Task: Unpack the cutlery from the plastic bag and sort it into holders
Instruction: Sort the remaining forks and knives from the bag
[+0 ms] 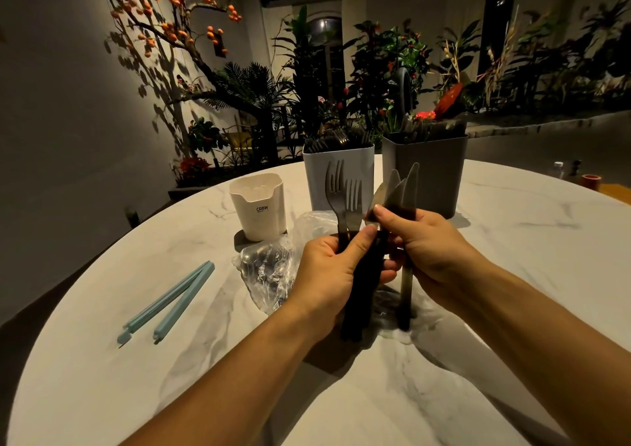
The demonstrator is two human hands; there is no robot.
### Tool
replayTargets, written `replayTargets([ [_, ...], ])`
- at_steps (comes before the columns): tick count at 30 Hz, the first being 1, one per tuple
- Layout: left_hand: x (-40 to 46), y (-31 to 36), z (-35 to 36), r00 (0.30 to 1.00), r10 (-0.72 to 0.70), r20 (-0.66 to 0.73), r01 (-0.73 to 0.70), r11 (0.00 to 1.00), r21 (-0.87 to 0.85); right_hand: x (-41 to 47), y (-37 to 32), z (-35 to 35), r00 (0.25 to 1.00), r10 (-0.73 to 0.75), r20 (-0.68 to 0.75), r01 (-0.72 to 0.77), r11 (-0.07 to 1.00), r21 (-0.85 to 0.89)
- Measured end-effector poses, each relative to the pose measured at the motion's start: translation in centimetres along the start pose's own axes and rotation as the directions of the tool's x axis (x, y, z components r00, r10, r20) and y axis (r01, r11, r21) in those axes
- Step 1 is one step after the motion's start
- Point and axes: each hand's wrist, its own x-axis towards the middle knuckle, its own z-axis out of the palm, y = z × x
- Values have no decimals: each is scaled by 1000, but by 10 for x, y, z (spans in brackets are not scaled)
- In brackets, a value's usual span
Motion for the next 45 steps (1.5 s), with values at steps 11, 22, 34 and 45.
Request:
replayTargets([
  [11,11,-1,-9,977,95,-193,-82,994,75,-7,-34,-14,980,-199,12,188,940,284],
  [22,9,-9,-1,957,185,-222,-123,956,267,5,14,2,938,-331,100,346,905,-246],
  [34,8,4,6,942,315,-118,-281,929,241,-1,20,7,991,-107,84,118,984,-134],
  [45,31,47,0,981,185,49,-191,917,351,-7,-7,6,965,-139,223,255,701,-666],
])
